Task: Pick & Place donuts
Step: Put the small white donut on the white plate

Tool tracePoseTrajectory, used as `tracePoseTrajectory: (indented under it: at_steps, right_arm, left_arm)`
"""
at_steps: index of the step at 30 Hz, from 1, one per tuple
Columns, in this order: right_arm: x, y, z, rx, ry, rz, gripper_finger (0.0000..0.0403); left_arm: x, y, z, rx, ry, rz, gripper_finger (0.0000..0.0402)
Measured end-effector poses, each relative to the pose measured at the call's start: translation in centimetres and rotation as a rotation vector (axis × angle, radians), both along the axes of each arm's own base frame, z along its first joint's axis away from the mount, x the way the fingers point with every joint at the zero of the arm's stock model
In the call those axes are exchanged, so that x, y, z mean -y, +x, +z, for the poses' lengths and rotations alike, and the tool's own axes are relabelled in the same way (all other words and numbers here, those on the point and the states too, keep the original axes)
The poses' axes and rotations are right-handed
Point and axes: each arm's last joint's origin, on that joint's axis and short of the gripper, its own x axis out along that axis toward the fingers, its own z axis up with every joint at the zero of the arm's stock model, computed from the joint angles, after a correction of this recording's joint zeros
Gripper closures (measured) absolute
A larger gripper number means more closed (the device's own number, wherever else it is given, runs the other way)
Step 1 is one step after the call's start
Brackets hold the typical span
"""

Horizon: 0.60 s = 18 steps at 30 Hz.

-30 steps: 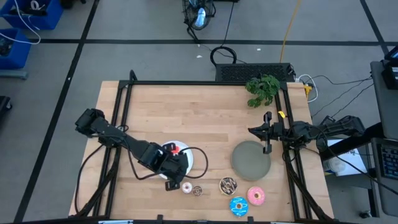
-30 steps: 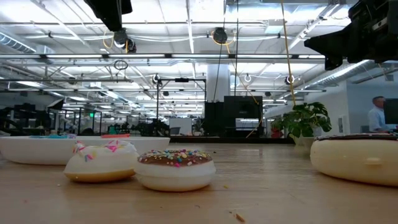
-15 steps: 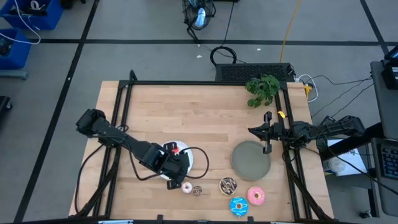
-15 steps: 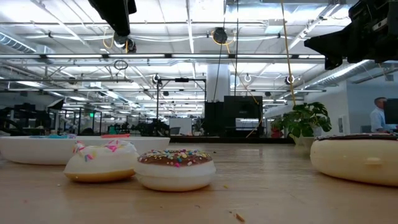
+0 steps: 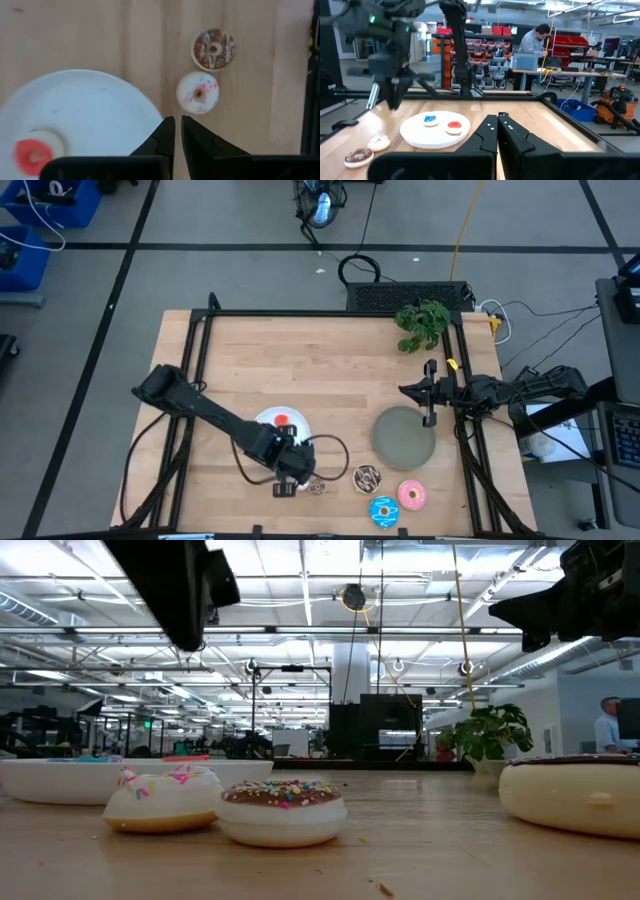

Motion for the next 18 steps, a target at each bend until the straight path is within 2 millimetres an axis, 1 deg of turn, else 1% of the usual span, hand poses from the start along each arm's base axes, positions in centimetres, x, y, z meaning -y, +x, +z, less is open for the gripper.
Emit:
tracePoseTrajectory:
  at_steps: [2,9,12,18]
  right_arm:
    - [0.0,0.0,0.0,-0.002,0.0,0.0,0.0403]
    - [0.0,0.0,0.0,-0.001,0.0,0.0,0.0403]
    - [0.0,0.0,0.0,-0.001,0.0,0.0,0.0403]
    - [0.0,0.0,0.0,-0.002,0.0,0.001,0.0403]
  left_arm:
    - [0.3,0.5,-0.6,-0.015,0.004,-0.004,0.0364]
    - [1.6,2.8,-0.4,-0.021,-0.005,-0.015,0.0364]
    - [2.4,3.5,-0.2,-0.038,0.023,-0.081,0.0364]
    - [4.1,3.4,-1.3,-0.086,0.085,-0.256,0.0364]
